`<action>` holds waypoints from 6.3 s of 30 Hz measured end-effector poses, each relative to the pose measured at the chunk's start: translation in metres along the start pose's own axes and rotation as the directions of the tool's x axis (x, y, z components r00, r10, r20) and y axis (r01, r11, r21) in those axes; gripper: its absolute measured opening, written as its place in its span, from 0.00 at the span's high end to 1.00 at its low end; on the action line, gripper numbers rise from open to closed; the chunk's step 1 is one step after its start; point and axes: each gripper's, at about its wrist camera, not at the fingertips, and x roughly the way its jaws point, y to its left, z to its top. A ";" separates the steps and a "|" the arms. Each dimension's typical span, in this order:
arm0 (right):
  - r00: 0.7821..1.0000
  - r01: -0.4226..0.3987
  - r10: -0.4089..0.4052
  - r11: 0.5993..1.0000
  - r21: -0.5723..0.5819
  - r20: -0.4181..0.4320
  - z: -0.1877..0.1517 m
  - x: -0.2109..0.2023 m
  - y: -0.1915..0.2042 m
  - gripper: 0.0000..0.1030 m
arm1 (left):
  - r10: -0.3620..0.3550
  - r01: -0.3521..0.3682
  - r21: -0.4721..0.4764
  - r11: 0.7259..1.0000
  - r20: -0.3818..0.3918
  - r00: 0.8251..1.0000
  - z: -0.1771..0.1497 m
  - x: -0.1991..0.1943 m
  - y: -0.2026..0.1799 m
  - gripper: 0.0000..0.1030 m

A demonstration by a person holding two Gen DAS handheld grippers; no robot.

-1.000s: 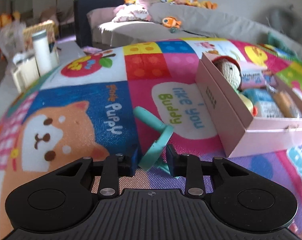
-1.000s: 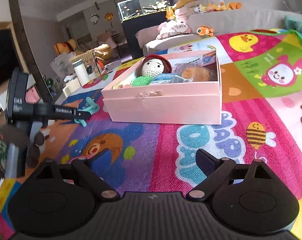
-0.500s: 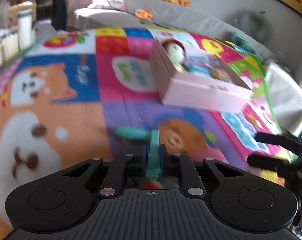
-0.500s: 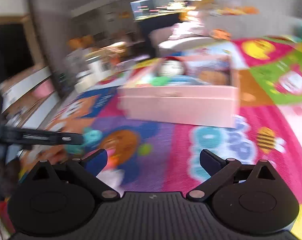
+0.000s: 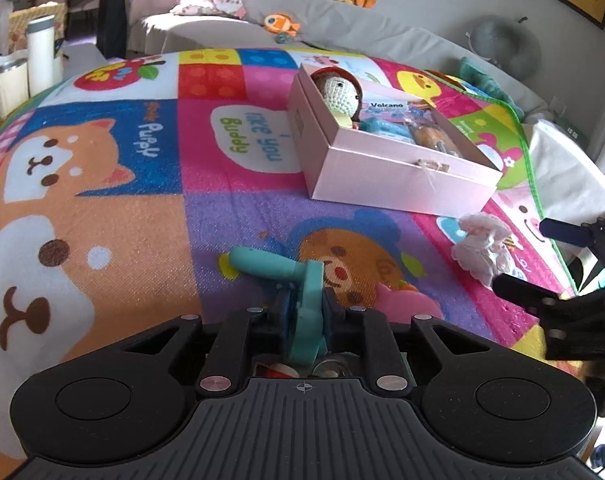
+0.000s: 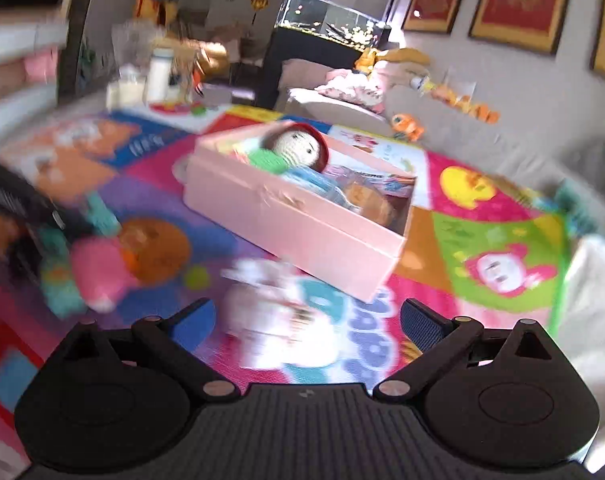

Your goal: Organize objects

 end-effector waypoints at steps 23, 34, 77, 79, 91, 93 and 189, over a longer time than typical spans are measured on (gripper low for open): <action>0.975 -0.223 0.222 0.972 -0.079 -0.021 -0.015 -0.007 0.050 0.00 | -0.075 0.081 0.090 0.993 -0.072 0.995 -0.028 -0.073 0.006 0.81; 0.973 -0.219 0.216 0.975 -0.031 -0.084 -0.013 0.008 0.046 0.00 | -0.047 0.050 0.051 0.997 -0.068 0.997 -0.021 -0.036 0.001 0.81; 0.994 -0.109 0.107 0.958 0.265 0.022 -0.022 -0.025 -0.052 0.00 | 0.019 -0.002 0.217 0.976 -0.079 0.997 0.001 0.001 -0.092 0.47; 0.995 -0.103 0.100 0.964 0.246 0.022 -0.020 -0.025 -0.049 0.00 | 0.020 -0.005 0.184 0.983 -0.082 0.996 0.002 0.006 -0.089 0.51; 0.977 -0.156 0.182 0.966 0.207 -0.114 -0.005 0.027 -0.013 0.25 | -0.002 0.010 0.154 0.988 -0.057 0.998 0.000 -0.014 -0.073 0.54; 0.975 -0.146 0.174 0.970 0.192 -0.136 -0.003 0.032 -0.008 0.43 | -0.005 0.013 0.152 0.988 -0.057 0.998 -0.001 -0.016 -0.071 0.54; 0.993 -0.112 0.111 0.890 0.442 0.028 -0.025 0.009 -0.036 0.08 | 0.117 -0.105 -0.182 0.978 0.058 0.991 0.006 -0.014 -0.023 0.52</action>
